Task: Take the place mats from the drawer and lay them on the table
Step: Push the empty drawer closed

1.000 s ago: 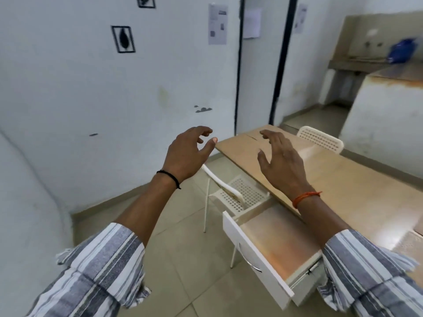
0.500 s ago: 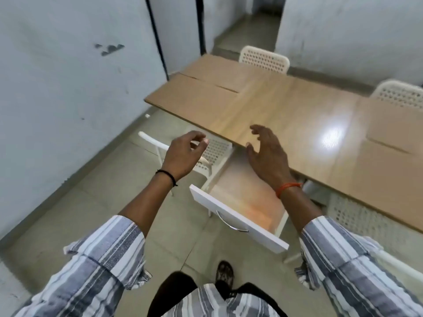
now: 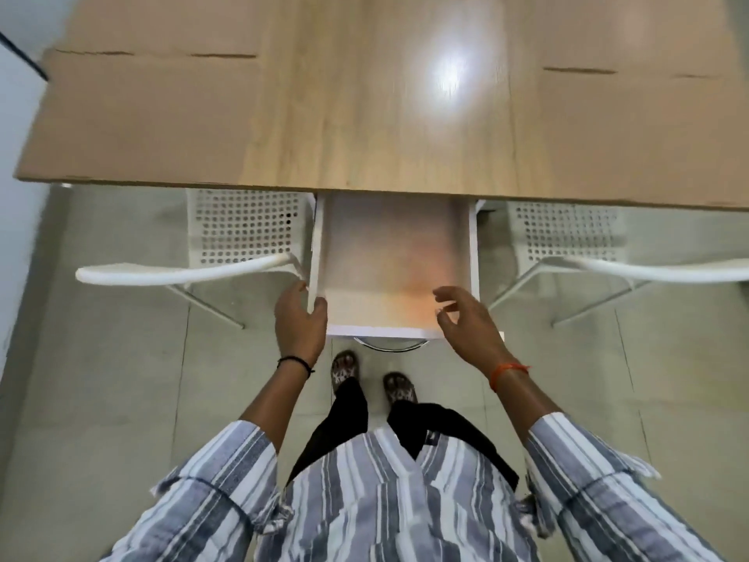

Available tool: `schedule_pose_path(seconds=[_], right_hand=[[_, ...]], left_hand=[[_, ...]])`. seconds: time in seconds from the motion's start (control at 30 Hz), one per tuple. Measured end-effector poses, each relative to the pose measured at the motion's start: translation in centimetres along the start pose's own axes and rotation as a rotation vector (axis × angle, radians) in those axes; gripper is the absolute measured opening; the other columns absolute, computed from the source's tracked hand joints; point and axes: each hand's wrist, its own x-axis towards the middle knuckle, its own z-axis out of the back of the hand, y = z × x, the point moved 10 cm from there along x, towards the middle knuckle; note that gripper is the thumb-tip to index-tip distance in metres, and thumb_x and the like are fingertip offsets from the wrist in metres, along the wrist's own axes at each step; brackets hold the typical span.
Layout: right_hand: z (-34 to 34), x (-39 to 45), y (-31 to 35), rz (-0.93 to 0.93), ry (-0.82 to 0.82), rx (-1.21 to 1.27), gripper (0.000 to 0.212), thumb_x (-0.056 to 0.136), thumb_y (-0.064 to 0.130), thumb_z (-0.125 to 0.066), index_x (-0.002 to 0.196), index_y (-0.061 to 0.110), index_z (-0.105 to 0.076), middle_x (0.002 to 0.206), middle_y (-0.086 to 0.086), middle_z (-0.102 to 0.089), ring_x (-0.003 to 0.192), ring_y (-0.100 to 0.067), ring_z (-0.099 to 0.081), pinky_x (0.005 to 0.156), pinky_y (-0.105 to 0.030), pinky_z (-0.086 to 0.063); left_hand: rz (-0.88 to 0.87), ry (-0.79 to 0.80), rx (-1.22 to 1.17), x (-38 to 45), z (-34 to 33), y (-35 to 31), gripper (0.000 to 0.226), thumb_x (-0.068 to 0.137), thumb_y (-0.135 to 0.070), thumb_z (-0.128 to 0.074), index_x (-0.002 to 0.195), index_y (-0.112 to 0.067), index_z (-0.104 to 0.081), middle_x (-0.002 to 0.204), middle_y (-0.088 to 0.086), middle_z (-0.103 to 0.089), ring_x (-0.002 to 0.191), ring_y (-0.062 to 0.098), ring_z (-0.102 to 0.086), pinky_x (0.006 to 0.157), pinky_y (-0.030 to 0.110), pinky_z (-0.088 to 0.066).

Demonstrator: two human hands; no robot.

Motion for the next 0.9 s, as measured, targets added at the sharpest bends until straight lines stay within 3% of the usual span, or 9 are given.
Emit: schedule_pose_path(seconds=[0.07,0.17,0.27,0.33,0.4,0.43,0.53,0.67,0.9], right_hand=[[0.1,-1.4,-1.7,-0.116,-0.084,0.14,0.029,0.092,0.003,-0.054,0.116,0.015,-0.064,0.111,0.003,-0.067,0.089,-0.014,-0.065,0.079,-0.021,-0.05],[-0.4,-4.6,-5.2,-0.393,-0.264,0.415,0.019,0.095,0.005,-0.053,0.102,0.012,-0.069,0.093,-0.005,-0.073,0.082,-0.022,-0.07,0.074,-0.034,-0.057],[-2.1,-8.2,-9.3,-0.725,-0.375,0.503,0.014,0.092,0.016,-0.058,0.084,0.015,-0.069,0.089,-0.011,-0.075,0.081,-0.026,-0.071,0.079,-0.042,-0.059],[-4.2,-9.2,-10.4,-0.879,-0.338,0.663,0.012,0.094,0.014,-0.056,0.095,0.007,-0.066,0.108,-0.019,-0.071,0.087,-0.028,-0.068,0.077,-0.04,-0.057],[-5.2,-8.8,-9.7,-0.909,-0.326,0.855,0.023,0.098,0.013,-0.05,0.116,-0.001,-0.057,0.119,-0.022,-0.063,0.097,-0.033,-0.064,0.078,-0.038,-0.055],[-5.2,-8.3,-9.0,-0.903,-0.333,0.939,0.031,0.101,0.016,-0.048,0.125,-0.003,-0.052,0.122,-0.022,-0.061,0.101,-0.034,-0.062,0.079,-0.038,-0.055],[-5.6,-7.0,-7.8,-0.918,-0.371,1.156,0.054,0.105,0.035,-0.037,0.139,-0.006,-0.039,0.129,-0.021,-0.054,0.109,-0.033,-0.059,0.09,-0.042,-0.052],[-6.0,-6.0,-7.7,-0.982,-0.412,1.305,0.068,0.103,0.049,-0.034,0.143,-0.006,-0.035,0.138,-0.025,-0.049,0.108,-0.035,-0.059,0.097,-0.046,-0.048],[-4.3,-1.6,-8.2,-1.025,-0.403,1.371,0.075,0.099,0.057,-0.036,0.138,-0.007,-0.039,0.128,-0.026,-0.049,0.091,-0.033,-0.061,0.09,-0.047,-0.052]], left_hand=[[0.144,-0.108,0.046,0.0,1.0,2.6,0.051,0.088,-0.022,-0.062,0.134,-0.005,-0.048,0.145,0.012,-0.044,0.133,0.03,-0.041,0.109,0.039,-0.034],[0.443,-0.125,-0.106,-1.1,1.2,7.2,0.067,0.088,-0.023,-0.062,0.145,-0.003,-0.033,0.157,0.012,-0.022,0.138,0.031,-0.035,0.11,0.041,-0.033],[0.765,0.037,-0.461,-2.7,-1.4,10.6,0.06,0.091,-0.026,-0.057,0.141,0.0,-0.037,0.143,0.015,-0.041,0.128,0.032,-0.047,0.106,0.042,-0.037],[0.881,0.197,-0.696,-3.7,-3.4,10.0,0.035,0.097,-0.027,-0.049,0.125,-0.006,-0.049,0.116,0.01,-0.053,0.108,0.025,-0.058,0.101,0.041,-0.041],[0.911,0.291,-0.844,-3.8,-4.4,9.0,0.022,0.099,-0.029,-0.043,0.107,-0.01,-0.052,0.105,0.008,-0.056,0.092,0.02,-0.061,0.1,0.04,-0.042],[0.922,0.313,-0.891,-3.7,-4.6,8.5,0.024,0.099,-0.03,-0.043,0.107,-0.01,-0.053,0.107,0.01,-0.058,0.094,0.022,-0.062,0.101,0.041,-0.043],[0.97,0.32,-1.004,-3.4,-4.8,8.3,0.04,0.096,-0.032,-0.045,0.127,-0.007,-0.047,0.121,0.018,-0.058,0.115,0.035,-0.059,0.107,0.046,-0.042],[1.02,0.289,-1.071,-3.1,-4.9,8.6,0.047,0.097,-0.033,-0.043,0.133,-0.002,-0.044,0.129,0.022,-0.054,0.123,0.039,-0.054,0.109,0.048,-0.039],[1.039,0.199,-1.175,-0.3,-5.9,7.4,0.053,0.097,-0.035,-0.043,0.136,0.001,-0.043,0.138,0.022,-0.051,0.125,0.039,-0.052,0.11,0.046,-0.039]])
